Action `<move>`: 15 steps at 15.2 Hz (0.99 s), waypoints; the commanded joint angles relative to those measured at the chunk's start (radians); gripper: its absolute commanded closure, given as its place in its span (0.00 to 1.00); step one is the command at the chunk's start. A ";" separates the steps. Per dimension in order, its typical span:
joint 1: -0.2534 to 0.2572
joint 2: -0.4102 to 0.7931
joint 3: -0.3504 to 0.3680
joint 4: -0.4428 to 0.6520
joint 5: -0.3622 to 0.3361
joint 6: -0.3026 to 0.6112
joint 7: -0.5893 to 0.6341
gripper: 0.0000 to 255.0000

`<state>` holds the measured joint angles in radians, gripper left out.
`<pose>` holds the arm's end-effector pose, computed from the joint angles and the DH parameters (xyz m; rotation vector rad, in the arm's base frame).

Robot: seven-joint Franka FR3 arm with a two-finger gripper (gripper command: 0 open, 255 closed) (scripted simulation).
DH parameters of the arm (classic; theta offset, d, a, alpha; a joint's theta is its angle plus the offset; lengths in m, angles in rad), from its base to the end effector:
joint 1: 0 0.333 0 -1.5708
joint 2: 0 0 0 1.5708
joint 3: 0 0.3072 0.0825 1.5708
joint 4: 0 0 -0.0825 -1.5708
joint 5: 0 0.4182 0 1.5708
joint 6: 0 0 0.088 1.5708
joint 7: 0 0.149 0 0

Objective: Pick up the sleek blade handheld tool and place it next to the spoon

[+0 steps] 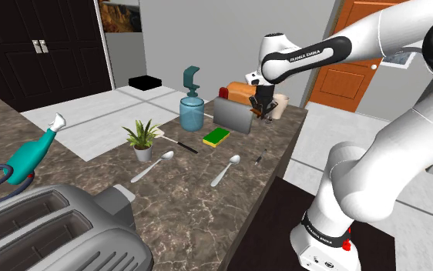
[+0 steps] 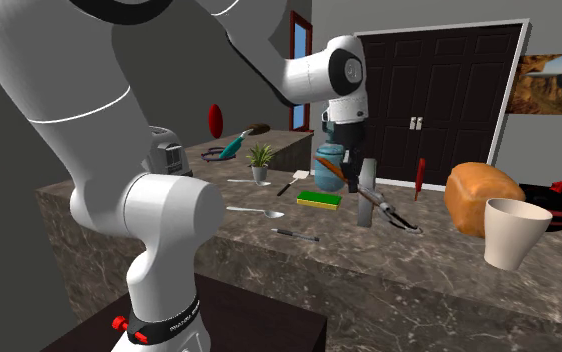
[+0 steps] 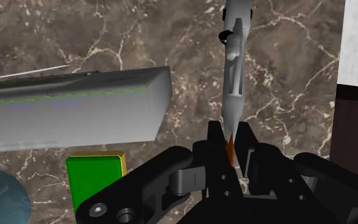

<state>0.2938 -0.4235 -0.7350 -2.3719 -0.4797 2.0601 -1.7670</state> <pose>0.4253 -0.2386 0.3785 2.1232 2.1643 -0.1666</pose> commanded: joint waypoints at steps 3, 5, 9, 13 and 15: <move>0.008 -0.047 0.076 -0.043 0.000 -0.029 0.085 1.00; 0.018 -0.069 0.122 -0.070 0.006 -0.042 0.139 1.00; 0.049 -0.100 0.208 -0.110 0.032 -0.063 0.243 1.00; 0.091 -0.109 0.290 -0.132 0.072 -0.079 0.343 1.00; 0.115 -0.106 0.329 -0.136 0.095 -0.085 0.391 1.00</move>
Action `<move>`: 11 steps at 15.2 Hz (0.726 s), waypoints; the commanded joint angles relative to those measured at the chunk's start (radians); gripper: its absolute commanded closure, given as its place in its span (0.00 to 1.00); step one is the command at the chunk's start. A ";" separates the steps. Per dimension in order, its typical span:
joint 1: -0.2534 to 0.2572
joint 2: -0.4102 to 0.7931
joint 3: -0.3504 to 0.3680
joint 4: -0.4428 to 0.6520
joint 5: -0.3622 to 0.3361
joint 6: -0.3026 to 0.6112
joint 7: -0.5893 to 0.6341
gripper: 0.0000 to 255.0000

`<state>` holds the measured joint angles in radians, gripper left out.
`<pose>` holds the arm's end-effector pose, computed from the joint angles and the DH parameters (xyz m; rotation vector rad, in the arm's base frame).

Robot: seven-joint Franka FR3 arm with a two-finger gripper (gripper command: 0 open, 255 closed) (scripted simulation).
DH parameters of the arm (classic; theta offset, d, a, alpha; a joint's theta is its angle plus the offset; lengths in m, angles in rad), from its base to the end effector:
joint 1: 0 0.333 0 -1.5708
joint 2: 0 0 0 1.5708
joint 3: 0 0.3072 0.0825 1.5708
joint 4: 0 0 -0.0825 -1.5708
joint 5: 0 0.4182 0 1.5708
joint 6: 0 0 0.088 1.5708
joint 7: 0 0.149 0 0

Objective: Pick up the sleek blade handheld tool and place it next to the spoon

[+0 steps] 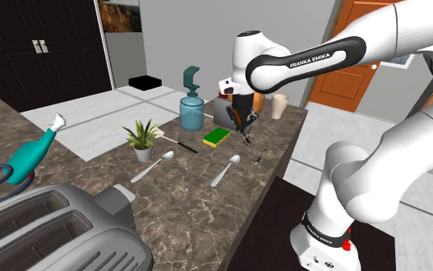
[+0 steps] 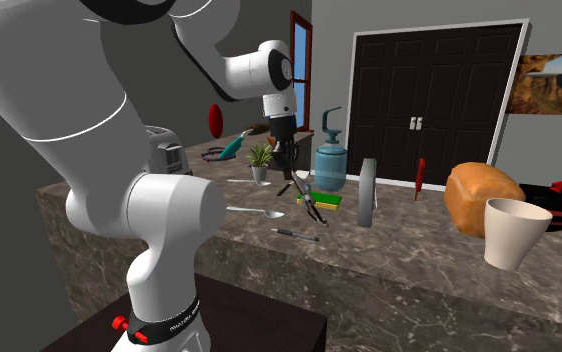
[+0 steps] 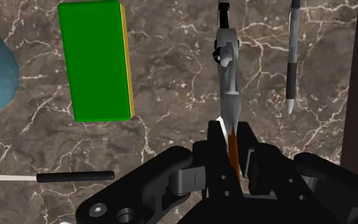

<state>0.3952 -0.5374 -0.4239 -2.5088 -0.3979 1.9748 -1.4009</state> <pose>0.4264 -0.0408 0.3841 2.1212 2.1663 -0.1673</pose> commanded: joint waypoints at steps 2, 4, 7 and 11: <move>0.039 0.016 0.056 0.002 0.037 -0.004 0.073 1.00; 0.065 0.029 0.092 0.008 0.062 -0.008 0.119 1.00; 0.105 0.058 0.144 0.025 0.100 -0.012 0.187 1.00; 0.157 0.112 0.209 0.065 0.149 -0.015 0.272 1.00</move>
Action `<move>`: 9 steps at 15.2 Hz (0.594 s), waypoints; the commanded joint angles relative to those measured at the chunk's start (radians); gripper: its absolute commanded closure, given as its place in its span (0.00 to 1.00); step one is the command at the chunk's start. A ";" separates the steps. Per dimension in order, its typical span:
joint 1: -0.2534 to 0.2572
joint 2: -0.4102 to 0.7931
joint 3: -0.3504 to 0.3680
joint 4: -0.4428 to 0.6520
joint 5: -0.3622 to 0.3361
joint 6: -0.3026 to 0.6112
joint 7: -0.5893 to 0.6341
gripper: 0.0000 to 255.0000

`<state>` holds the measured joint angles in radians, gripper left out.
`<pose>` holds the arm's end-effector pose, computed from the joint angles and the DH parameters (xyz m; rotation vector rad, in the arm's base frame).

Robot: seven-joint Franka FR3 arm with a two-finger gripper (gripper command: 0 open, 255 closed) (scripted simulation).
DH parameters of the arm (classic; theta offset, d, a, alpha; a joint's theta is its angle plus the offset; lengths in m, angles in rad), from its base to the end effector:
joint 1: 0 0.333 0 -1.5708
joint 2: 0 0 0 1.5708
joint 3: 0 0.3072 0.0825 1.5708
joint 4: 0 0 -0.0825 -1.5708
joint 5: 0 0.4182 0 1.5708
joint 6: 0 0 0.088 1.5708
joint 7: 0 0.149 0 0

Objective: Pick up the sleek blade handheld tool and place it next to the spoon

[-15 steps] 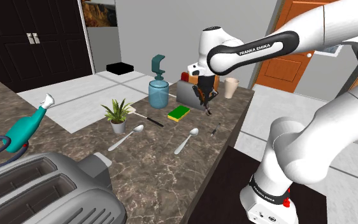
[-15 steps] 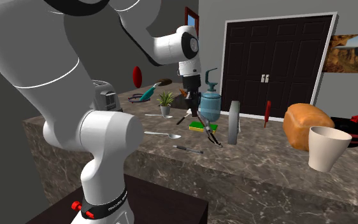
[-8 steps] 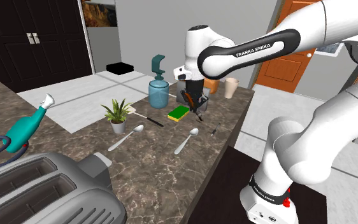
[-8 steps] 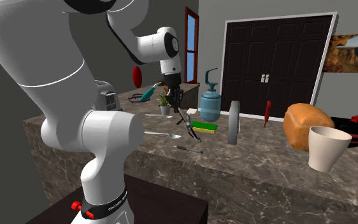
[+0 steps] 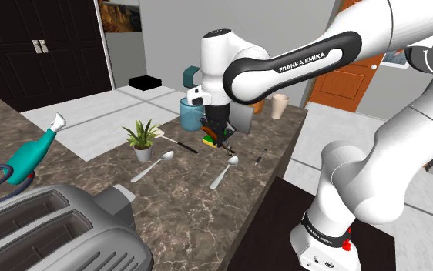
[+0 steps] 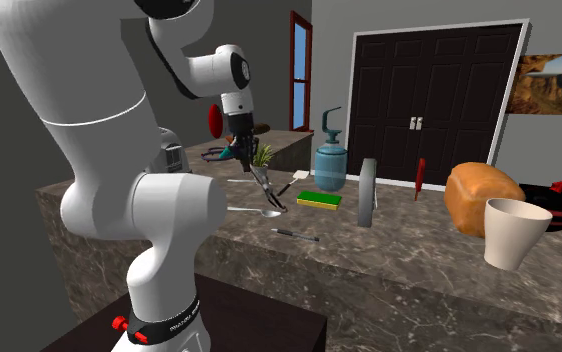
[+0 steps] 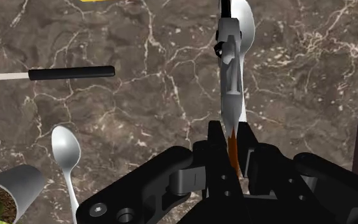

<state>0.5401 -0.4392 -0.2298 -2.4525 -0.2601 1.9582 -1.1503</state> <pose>0.4255 0.1126 0.3838 2.1221 2.1652 -0.1680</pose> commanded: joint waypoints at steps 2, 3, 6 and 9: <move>0.037 0.046 0.046 0.035 0.035 -0.001 0.063 1.00; 0.049 0.064 0.061 0.051 0.046 -0.002 0.083 1.00; 0.083 0.121 0.104 0.103 0.075 -0.007 0.141 1.00; 0.104 0.166 0.129 0.132 0.091 0.003 0.179 1.00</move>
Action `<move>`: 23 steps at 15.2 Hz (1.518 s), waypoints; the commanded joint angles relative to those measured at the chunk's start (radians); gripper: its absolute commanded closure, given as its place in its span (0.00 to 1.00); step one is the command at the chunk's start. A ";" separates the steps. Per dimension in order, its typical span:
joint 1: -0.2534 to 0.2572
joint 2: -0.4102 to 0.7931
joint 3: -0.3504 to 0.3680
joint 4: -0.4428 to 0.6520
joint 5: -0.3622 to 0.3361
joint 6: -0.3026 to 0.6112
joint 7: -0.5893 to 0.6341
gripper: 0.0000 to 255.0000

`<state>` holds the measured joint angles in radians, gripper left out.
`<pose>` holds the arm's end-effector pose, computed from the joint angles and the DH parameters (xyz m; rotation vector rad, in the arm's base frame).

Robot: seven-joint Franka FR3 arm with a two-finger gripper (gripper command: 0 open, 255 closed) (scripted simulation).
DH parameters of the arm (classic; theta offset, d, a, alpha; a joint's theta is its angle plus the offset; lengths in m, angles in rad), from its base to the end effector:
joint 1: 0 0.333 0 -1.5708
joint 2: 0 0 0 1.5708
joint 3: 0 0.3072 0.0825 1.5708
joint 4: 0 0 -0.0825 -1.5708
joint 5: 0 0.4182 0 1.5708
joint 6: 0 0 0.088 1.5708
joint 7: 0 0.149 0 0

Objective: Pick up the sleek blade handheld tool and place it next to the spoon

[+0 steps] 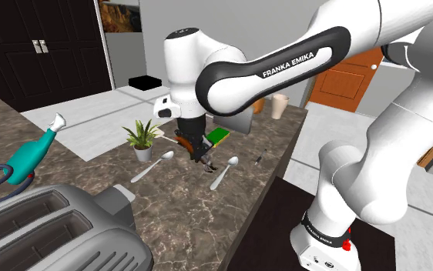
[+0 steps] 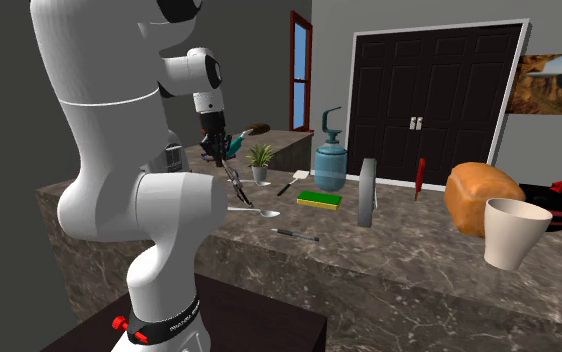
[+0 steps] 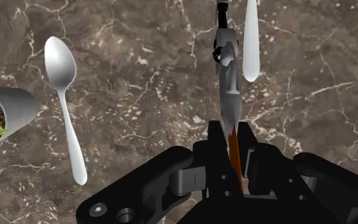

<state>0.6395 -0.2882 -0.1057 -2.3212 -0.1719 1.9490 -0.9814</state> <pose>0.4212 0.2286 0.3826 2.1218 2.1655 -0.1671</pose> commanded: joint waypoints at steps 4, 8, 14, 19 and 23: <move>0.002 0.034 0.003 -0.035 0.000 0.068 0.016 1.00; 0.001 0.058 0.001 -0.069 -0.003 0.125 0.022 1.00; -0.001 0.101 -0.002 -0.112 -0.008 0.211 0.032 1.00; -0.003 0.147 -0.004 -0.144 -0.014 0.288 0.041 1.00; -0.003 0.147 -0.004 -0.144 -0.014 0.288 0.041 1.00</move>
<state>0.6368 -0.1424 -0.1101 -2.4653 -0.1856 2.2360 -0.9404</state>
